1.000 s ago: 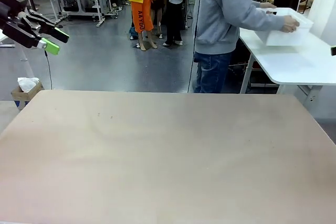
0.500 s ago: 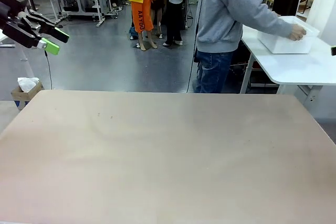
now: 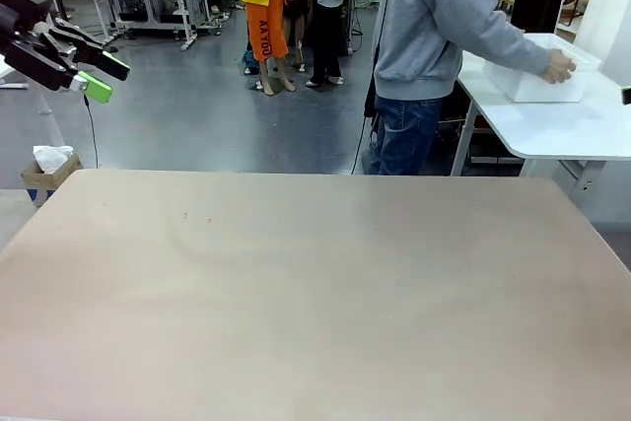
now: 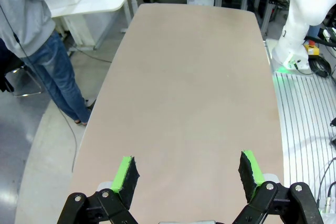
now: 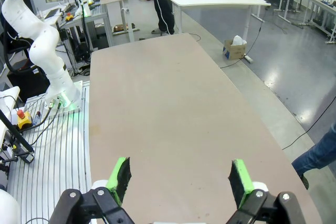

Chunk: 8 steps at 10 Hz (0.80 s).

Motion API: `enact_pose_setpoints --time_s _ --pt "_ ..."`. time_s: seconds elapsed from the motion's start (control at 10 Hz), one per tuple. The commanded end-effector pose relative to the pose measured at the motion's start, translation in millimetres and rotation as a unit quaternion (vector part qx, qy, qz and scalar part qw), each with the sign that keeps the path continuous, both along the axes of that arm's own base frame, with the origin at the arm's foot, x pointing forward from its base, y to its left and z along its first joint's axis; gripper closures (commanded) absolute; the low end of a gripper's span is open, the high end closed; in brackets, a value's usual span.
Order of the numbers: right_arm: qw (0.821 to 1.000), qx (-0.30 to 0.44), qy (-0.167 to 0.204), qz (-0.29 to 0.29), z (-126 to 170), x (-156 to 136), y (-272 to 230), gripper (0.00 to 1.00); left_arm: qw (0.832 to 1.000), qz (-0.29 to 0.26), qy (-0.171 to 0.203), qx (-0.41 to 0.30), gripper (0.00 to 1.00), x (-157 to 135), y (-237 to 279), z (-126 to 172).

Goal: Stack the cups and store them in the basket.
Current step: Place the stack of Reusable plastic cups into the Pantry Basket.

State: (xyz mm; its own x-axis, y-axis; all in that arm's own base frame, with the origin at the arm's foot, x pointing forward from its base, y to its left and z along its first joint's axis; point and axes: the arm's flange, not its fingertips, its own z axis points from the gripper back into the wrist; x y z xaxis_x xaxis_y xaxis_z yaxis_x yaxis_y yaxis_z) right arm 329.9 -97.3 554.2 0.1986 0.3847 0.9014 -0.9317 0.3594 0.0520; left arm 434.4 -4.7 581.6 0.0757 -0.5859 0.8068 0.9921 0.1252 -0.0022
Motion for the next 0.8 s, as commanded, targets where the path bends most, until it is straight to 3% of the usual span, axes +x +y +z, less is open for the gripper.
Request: enact_pose_setpoints --time_s 0.0,0.7 --pt "1.0 0.006 -0.007 0.001 3.2 2.3 1.2 0.0 1.0 0.0 0.004 0.002 0.0 -0.4 -0.5 2.1" --pt "1.0 0.006 -0.007 0.001 3.2 2.3 1.2 0.0 1.0 0.0 0.004 0.002 0.0 -0.4 -0.5 2.1"
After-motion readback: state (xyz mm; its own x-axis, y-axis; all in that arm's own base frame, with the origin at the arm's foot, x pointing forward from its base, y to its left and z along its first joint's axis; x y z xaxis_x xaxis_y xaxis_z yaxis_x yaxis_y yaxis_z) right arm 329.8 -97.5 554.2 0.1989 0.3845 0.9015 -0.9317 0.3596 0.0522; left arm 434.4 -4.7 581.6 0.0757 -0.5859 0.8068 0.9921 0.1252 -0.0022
